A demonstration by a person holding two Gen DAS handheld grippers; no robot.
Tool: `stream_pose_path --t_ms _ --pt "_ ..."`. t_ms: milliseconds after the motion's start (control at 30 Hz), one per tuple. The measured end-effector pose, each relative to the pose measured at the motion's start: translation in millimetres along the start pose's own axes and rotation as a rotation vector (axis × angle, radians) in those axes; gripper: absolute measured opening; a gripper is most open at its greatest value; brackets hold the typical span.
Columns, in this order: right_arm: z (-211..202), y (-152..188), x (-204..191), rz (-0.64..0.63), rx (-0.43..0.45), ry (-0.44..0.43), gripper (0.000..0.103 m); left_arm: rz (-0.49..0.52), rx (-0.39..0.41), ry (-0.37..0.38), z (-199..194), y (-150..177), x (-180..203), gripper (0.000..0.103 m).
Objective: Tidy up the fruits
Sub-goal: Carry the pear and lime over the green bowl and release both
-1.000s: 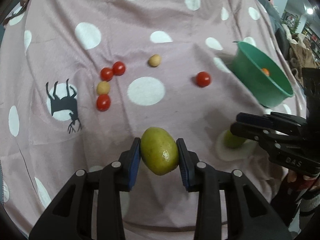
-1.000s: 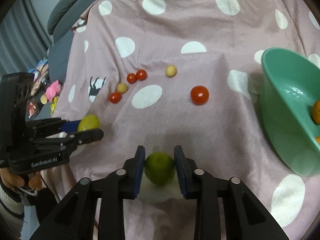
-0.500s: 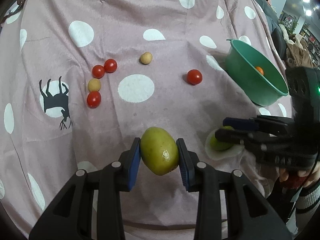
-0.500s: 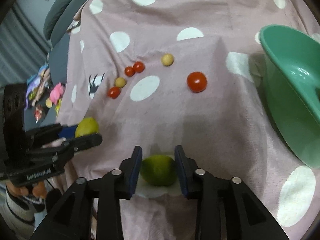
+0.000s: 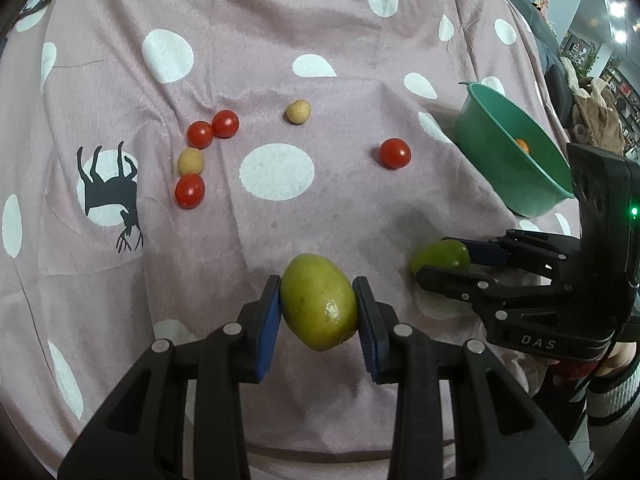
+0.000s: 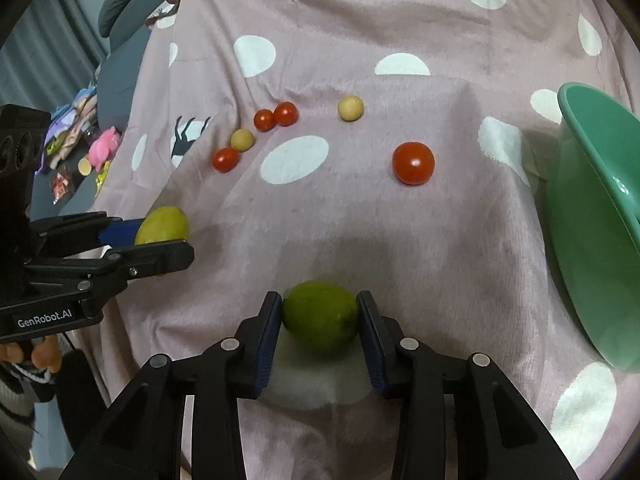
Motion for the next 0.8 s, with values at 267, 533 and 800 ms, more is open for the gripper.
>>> stream_pose_path --t_ms 267,533,800 --pt "-12 -3 1 0.009 0.046 0.015 0.039 0.02 0.011 0.012 -2 -5 14 0.035" --pt "-47 -16 14 0.06 0.137 0.02 0.04 0.07 0.038 0.031 -7 -20 41 0.035" --pt "-85 -29 31 0.106 0.239 0.033 0.04 0.127 0.065 0.047 -11 -41 76 0.035"
Point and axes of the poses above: each gripper's, at about its wrist camera, not at the fingertips, and z roughly the way its jaws point, x to its right, y to its underside, the point moved 9 cm from there along z, roughly the way its jaws point, and after that the axes turned 5 degrees about x, right-handed, at the moved point
